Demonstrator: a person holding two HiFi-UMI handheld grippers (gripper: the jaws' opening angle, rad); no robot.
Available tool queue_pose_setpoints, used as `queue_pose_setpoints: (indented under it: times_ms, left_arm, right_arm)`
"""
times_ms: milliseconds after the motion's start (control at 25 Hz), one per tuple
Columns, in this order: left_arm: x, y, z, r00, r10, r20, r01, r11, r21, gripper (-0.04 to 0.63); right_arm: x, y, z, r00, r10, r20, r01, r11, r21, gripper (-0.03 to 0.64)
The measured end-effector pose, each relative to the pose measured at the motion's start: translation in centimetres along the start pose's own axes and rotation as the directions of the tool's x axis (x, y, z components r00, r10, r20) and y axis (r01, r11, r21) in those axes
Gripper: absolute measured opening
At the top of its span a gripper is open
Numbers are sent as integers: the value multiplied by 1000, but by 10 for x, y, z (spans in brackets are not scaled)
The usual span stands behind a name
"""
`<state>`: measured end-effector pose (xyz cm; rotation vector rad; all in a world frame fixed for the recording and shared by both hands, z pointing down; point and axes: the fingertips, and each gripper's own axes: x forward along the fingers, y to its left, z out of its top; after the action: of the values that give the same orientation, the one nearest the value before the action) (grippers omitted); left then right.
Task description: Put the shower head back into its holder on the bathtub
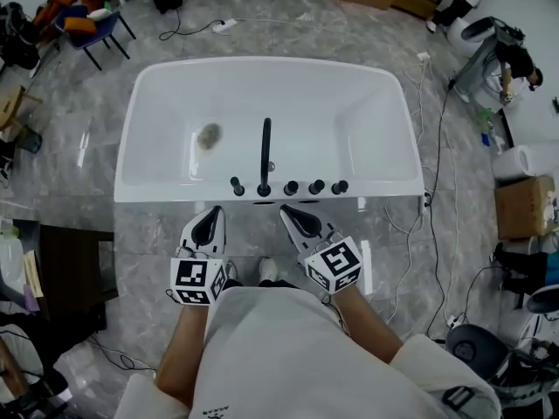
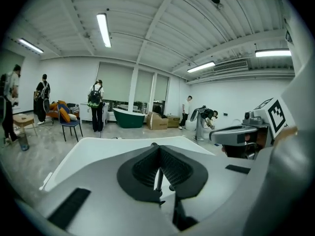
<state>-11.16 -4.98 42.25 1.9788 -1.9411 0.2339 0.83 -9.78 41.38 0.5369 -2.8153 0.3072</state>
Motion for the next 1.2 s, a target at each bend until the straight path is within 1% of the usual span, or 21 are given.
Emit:
queue_pose_setpoints:
  times_ms: [120,240,360,520,600,720,960,1200]
  left_arm:
    - [-11,9,7,1000,-14,12,14,1000,0,12]
    - [-21,13,11,998,-60,6,60,997,41,12]
    - [-32,20,11,996,-90,0,90,992,86,12]
    - [-38,28,9,992,-128,-11,129,985,112,12]
    - [-40,28,9,988,-153,-13,153,982,112,12]
    - [-41,31,10,984,-179,-7,179,979,94,12]
    - [-41,31,13,975,-221,-9,221,968,124,12]
    - [-39,38,13,975,-222,-7,221,967,123,12]
  right_arm:
    - [-4,7,8,1000,-22,14,22,1000,4,18]
    - [-6,17,11,999,-46,20,46,999,22,18]
    - [-6,29,13,997,-75,22,75,997,17,18]
    - [-6,36,16,991,-127,34,126,992,28,18]
    - [-6,39,18,988,-147,39,146,989,34,18]
    - [-7,44,22,986,-164,42,163,986,28,18]
    - [-8,49,23,979,-196,51,194,981,28,18]
    - [-4,51,21,978,-206,40,205,978,29,18]
